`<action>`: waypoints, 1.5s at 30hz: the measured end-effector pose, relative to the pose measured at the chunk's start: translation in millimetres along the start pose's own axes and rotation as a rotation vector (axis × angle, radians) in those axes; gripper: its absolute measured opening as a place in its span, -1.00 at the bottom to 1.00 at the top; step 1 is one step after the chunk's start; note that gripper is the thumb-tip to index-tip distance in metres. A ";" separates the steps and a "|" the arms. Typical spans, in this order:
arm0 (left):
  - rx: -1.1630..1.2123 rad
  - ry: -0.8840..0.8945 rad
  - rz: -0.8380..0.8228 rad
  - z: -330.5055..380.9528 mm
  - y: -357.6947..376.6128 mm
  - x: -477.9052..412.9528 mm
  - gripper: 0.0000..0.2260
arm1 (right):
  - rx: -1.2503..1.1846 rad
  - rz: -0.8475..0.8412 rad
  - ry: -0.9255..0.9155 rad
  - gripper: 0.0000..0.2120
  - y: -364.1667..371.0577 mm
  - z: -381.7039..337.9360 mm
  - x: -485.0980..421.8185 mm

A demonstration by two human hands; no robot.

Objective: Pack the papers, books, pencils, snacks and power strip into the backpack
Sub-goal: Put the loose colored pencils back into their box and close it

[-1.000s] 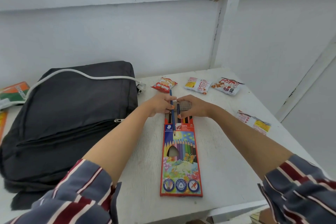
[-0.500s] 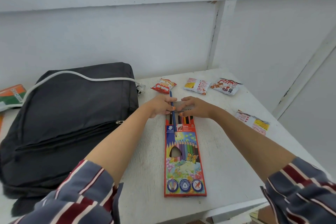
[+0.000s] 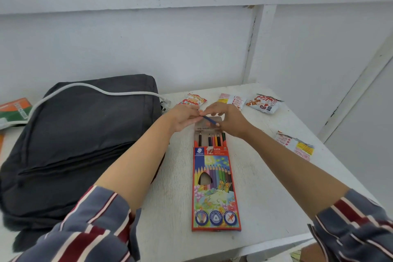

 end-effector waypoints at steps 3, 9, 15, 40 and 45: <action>0.026 0.006 -0.001 3.3 1.6 0.2 -0.69 | -0.077 0.090 0.000 -0.76 -7.6 -2.6 -3.6; -0.235 0.165 0.023 15.6 -2.7 12.6 -0.77 | -0.281 0.381 0.218 -0.63 -37.9 17.5 -8.4; -0.719 0.236 -0.079 4.8 1.0 13.6 -0.72 | -0.366 0.663 0.362 -0.57 -59.9 42.7 -0.8; -0.893 0.158 -0.096 -15.0 -9.9 1.2 -0.58 | 0.232 -0.228 0.231 -0.57 41.7 45.3 -15.7; -0.850 0.145 -0.112 -15.4 -10.4 -0.4 -0.60 | 0.303 -0.352 0.216 -0.35 53.9 46.1 -12.6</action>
Point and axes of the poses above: each hand's wrist, its own x-axis away from the middle knuckle, its own y-axis out of the palm, z = x × y, the point moved 9 cm from there along -x, towards the middle knuckle, and after that the axes turned 14 degrees about x, right-handed, at the moved point
